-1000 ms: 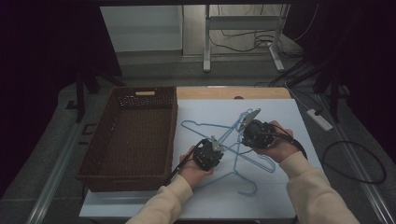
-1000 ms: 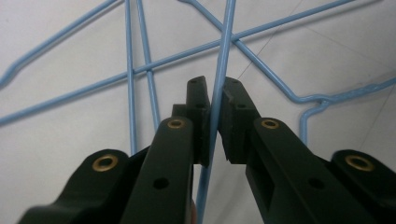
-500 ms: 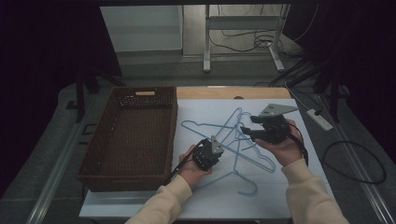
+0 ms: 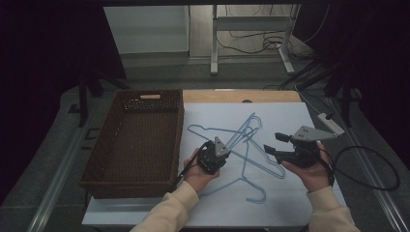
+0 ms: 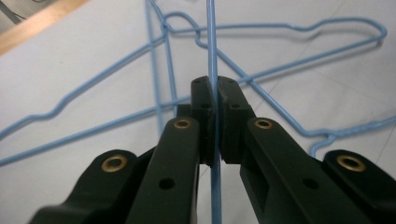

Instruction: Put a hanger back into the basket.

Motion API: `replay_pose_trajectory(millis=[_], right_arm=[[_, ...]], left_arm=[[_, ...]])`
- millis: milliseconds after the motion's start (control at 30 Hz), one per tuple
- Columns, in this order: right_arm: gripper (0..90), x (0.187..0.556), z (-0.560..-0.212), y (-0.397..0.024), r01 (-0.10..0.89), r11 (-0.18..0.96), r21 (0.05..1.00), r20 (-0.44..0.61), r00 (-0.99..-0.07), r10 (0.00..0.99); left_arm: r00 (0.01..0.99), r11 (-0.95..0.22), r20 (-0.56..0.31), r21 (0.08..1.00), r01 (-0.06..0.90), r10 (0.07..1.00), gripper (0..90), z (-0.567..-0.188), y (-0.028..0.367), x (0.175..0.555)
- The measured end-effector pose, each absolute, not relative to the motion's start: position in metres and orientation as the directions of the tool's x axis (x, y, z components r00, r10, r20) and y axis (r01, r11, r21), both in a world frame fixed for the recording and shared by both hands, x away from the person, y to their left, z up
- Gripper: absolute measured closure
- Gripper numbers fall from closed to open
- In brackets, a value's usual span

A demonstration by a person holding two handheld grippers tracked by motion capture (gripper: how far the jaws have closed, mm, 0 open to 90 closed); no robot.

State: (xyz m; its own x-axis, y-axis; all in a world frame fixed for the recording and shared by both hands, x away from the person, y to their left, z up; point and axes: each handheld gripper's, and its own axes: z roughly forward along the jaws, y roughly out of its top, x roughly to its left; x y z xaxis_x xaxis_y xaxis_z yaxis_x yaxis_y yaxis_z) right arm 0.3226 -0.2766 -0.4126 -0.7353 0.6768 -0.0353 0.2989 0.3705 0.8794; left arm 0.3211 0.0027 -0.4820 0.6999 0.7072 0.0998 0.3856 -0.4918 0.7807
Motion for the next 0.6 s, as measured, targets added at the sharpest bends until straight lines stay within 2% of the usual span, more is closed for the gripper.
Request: replay_pose_trajectory(millis=[400,600], right_arm=[[37.5,0.299,-0.463,-0.295,0.378,0.386,0.842,0.01,-0.725,0.688],[37.6,0.299,-0.474,-0.302,0.407,0.38,0.831,0.026,-0.711,0.703]], left_arm=[[0.679,-0.437,0.077,0.817,0.376,0.73,87.0,-0.467,0.007,0.316],[0.674,-0.413,0.069,0.834,0.366,0.736,87.0,-0.46,0.009,0.315]])
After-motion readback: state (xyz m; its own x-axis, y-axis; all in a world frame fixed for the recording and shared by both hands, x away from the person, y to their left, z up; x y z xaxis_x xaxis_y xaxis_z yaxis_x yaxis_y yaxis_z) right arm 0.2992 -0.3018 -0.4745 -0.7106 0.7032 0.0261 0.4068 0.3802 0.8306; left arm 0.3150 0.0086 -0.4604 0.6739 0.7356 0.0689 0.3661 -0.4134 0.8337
